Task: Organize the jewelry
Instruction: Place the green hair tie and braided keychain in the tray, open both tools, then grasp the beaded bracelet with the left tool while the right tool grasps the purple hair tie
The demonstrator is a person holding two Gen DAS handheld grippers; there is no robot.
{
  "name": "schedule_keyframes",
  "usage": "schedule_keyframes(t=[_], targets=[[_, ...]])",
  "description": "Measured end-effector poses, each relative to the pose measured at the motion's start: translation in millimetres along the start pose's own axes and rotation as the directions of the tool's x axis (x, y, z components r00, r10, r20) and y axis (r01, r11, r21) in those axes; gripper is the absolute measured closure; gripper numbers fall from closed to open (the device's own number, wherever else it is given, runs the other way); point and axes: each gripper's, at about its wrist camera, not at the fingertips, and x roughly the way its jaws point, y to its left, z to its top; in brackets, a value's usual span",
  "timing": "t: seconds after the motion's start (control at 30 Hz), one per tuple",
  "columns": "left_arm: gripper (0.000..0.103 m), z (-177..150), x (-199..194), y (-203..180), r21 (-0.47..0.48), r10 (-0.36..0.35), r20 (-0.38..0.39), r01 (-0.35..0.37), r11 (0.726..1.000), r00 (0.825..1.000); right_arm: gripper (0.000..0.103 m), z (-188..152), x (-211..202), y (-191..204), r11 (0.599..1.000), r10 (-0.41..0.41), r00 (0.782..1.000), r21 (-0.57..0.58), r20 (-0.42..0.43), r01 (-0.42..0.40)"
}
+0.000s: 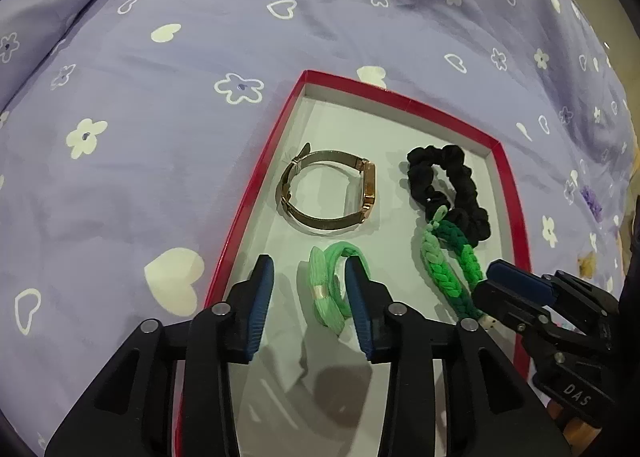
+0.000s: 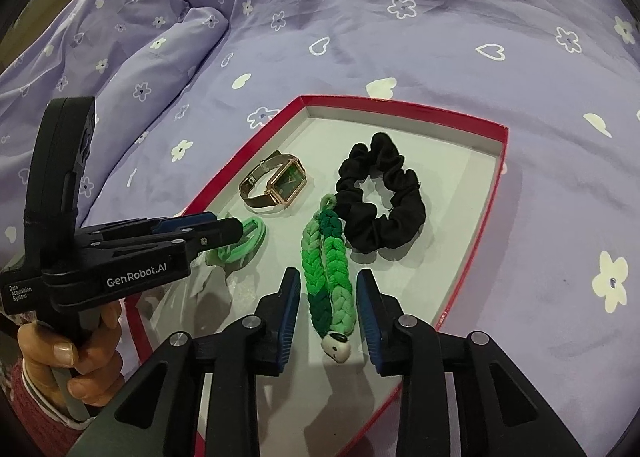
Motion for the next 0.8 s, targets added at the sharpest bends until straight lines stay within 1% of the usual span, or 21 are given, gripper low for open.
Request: schedule_keyframes(t=[0.07, 0.13, 0.17, 0.23, 0.37, 0.47, 0.6, 0.8], targets=[[0.061, -2, -6, 0, -0.005, -0.002, 0.009, 0.002, 1.000, 1.000, 0.071, 0, -7, 0, 1.000, 0.005, 1.000, 0.007, 0.014, -0.006], [0.059, -3, -13, -1, -0.013, -0.013, 0.018, 0.013, 1.000, 1.000, 0.070, -2, -17, -1, 1.000, 0.013, 0.999, 0.015, 0.029, -0.013], [0.058, -3, -16, -2, -0.015, -0.016, 0.021, 0.016, 1.000, 1.000, 0.065, -4, -23, -2, 1.000, 0.019, 0.999, 0.022, 0.040, -0.019], [0.058, -8, -25, -5, -0.018, -0.027, 0.034, 0.028, 0.999, 0.999, 0.061, -7, -37, -5, 0.999, 0.028, 0.997, 0.037, 0.066, -0.030], [0.058, -16, -39, -18, -0.010, -0.049, 0.049, 0.049, 0.999, 0.998, 0.060, -18, -62, -14, 0.997, 0.028, 0.994, 0.064, 0.103, -0.034], [0.058, -22, -49, -31, 0.008, -0.067, 0.057, 0.067, 0.998, 0.996, 0.056, -29, -80, -25, 0.995, 0.015, 0.993, 0.093, 0.120, -0.027], [0.056, -31, -61, -55, 0.042, -0.097, 0.064, 0.094, 0.995, 0.993, 0.056, -46, -103, -41, 0.991, -0.012, 0.990, 0.134, 0.140, -0.007], [0.056, -45, -67, -90, 0.107, -0.134, 0.042, 0.129, 0.986, 0.990, 0.055, -72, -140, -73, 0.977, -0.066, 0.982, 0.209, 0.176, 0.029]])
